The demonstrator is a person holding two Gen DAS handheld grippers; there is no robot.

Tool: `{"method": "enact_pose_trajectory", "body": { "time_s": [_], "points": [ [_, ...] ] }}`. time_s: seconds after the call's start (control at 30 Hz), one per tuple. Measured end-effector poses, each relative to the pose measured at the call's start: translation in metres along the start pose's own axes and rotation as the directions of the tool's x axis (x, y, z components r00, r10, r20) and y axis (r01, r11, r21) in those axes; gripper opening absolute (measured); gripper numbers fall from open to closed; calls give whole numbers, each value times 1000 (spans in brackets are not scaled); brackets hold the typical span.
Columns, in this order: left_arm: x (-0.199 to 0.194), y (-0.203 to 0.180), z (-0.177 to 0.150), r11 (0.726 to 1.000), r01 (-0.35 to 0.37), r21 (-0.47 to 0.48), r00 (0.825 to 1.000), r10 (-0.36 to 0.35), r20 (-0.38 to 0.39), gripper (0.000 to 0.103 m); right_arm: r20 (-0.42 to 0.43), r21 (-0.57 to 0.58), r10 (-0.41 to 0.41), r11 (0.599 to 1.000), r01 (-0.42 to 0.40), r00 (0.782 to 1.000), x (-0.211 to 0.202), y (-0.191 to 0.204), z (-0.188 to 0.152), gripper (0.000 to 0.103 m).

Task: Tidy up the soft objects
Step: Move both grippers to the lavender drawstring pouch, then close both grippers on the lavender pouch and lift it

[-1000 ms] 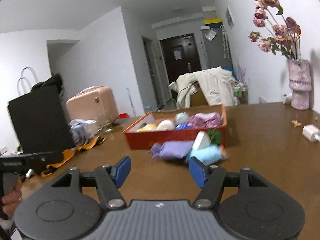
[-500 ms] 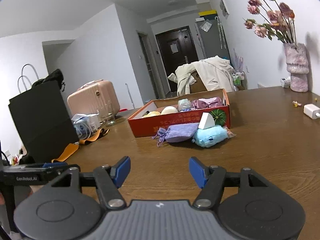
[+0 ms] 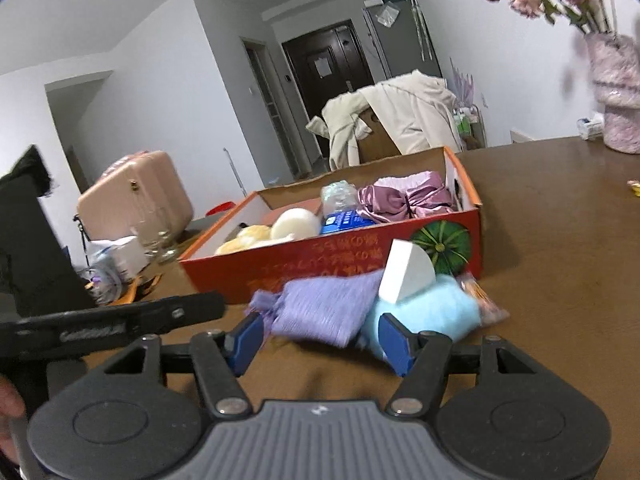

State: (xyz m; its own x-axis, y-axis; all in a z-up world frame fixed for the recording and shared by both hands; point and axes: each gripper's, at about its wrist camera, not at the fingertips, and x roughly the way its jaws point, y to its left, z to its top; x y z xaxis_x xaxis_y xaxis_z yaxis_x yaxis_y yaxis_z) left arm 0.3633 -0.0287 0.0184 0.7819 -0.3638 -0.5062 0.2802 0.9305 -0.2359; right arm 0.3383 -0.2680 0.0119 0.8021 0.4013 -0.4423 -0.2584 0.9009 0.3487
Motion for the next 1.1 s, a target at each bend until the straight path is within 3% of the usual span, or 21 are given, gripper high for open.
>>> {"method": "enact_pose_trajectory", "body": {
  "time_s": [0.07, 0.1, 0.17, 0.23, 0.33, 0.47, 0.63, 0.77, 0.8, 0.87, 0.93, 0.97, 1.0, 1.03, 1.1],
  "points": [
    [23, 8, 5, 999, 37, -30, 999, -39, -38, 56, -20, 11, 5, 1000, -5, 1000, 21, -3, 4, 53],
    [33, 12, 6, 997, 68, -46, 996, -70, -52, 47, -25, 15, 7, 1000, -7, 1000, 28, -4, 5, 44],
    [45, 19, 3, 992, 97, -81, 993, -102, -63, 39, -26, 16, 4, 1000, -3, 1000, 39, -5, 3, 28],
    [48, 24, 0, 992, 88, -92, 993, -94, -70, 22, -24, 20, 6, 1000, -6, 1000, 44, -7, 1, 19],
    [39, 34, 1, 987, 93, -130, 991, -105, -87, 11, -12, 26, 20, 999, -20, 1000, 39, -6, 0, 14],
    [-8, 32, -12, 976, 142, -165, 987, -152, -51, 9, -11, -33, 76, 997, -76, 997, 7, 12, -9, 13],
    [-76, 14, -62, 970, 173, -171, 980, -188, -72, 9, -114, -51, 155, 986, -161, 981, -49, 31, -51, 13],
    [-119, 2, -94, 973, 162, -164, 979, -180, -101, 10, -149, -50, 137, 988, -146, 979, -89, 39, -82, 20],
    [-130, 1, -99, 972, 172, -161, 978, -188, -94, 12, -141, -46, 134, 989, -142, 981, -98, 38, -86, 23],
    [-145, -2, -103, 976, 161, -146, 983, -172, -67, 22, -110, -21, 125, 992, -128, 986, -115, 35, -90, 42],
    [-152, -4, -105, 980, 140, -138, 988, -148, -47, 48, -86, 4, 107, 994, -107, 991, -122, 33, -90, 46],
    [-154, -4, -106, 983, 121, -135, 991, -126, -32, 52, -73, 7, 100, 995, -99, 992, -124, 33, -90, 46],
    [-155, -4, -105, 985, 109, -135, 994, -112, -14, 61, -62, 5, 99, 995, -99, 993, -125, 35, -90, 46],
    [-154, -3, -106, 985, 97, -142, 995, -97, 11, 78, -52, 11, 100, 995, -100, 994, -124, 35, -90, 47],
    [-147, 2, -104, 984, 49, -172, 999, -45, 29, 81, -31, 47, 107, 993, -105, 994, -118, 33, -92, 49]
  ]
}}
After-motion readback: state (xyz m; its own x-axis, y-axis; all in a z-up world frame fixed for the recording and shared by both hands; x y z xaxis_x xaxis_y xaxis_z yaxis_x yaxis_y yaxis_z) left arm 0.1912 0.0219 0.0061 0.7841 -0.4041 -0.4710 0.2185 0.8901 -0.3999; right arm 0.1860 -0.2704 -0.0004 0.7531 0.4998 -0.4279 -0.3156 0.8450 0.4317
